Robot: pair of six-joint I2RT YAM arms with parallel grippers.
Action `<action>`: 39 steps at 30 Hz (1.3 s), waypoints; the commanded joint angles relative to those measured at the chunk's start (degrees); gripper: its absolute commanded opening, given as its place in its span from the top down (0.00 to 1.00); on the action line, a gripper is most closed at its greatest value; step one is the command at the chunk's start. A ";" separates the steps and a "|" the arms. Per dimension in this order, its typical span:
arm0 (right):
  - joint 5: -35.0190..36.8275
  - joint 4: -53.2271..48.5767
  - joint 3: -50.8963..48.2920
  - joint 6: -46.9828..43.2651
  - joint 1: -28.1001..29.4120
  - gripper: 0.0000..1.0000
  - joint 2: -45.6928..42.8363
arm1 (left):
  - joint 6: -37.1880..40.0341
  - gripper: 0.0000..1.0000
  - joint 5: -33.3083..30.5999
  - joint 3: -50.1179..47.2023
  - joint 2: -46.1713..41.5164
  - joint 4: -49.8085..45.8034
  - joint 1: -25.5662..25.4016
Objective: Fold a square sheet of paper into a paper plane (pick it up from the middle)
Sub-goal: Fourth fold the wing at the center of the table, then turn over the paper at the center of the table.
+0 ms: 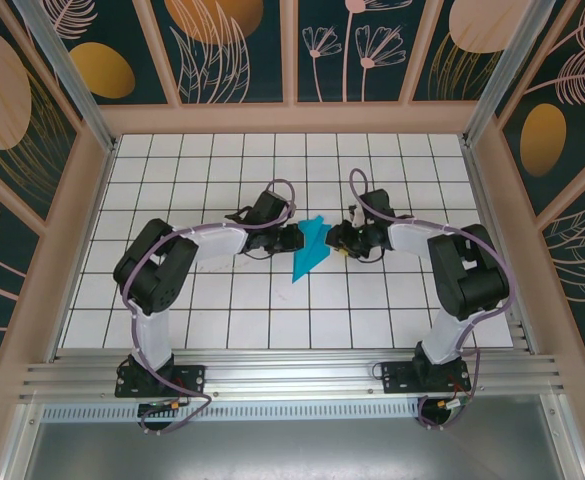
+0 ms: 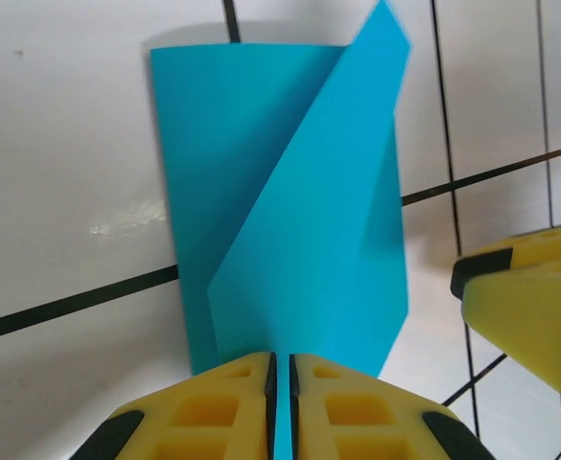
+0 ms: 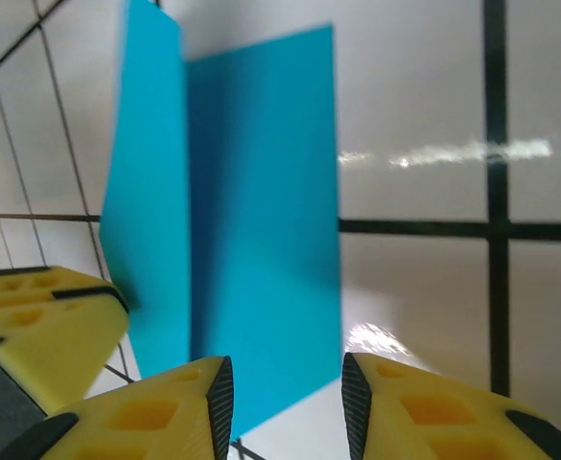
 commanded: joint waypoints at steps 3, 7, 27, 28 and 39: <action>-1.16 3.80 -1.84 2.47 0.68 0.60 -0.78 | 2.17 0.82 -1.82 1.68 1.94 -2.44 0.19; -1.80 4.94 -2.47 3.07 0.71 0.59 0.33 | 2.36 0.81 -1.93 1.92 2.37 -2.86 0.19; -4.09 8.34 -1.80 4.74 1.92 0.61 4.05 | 3.72 0.71 -0.22 1.96 3.32 -4.71 0.19; -4.32 8.54 -1.62 4.82 1.85 0.61 4.10 | 3.76 0.71 0.09 1.97 3.51 -4.66 0.17; -1.24 5.65 -0.15 3.98 1.66 0.61 2.39 | 3.19 0.74 1.78 1.62 4.05 -4.35 0.09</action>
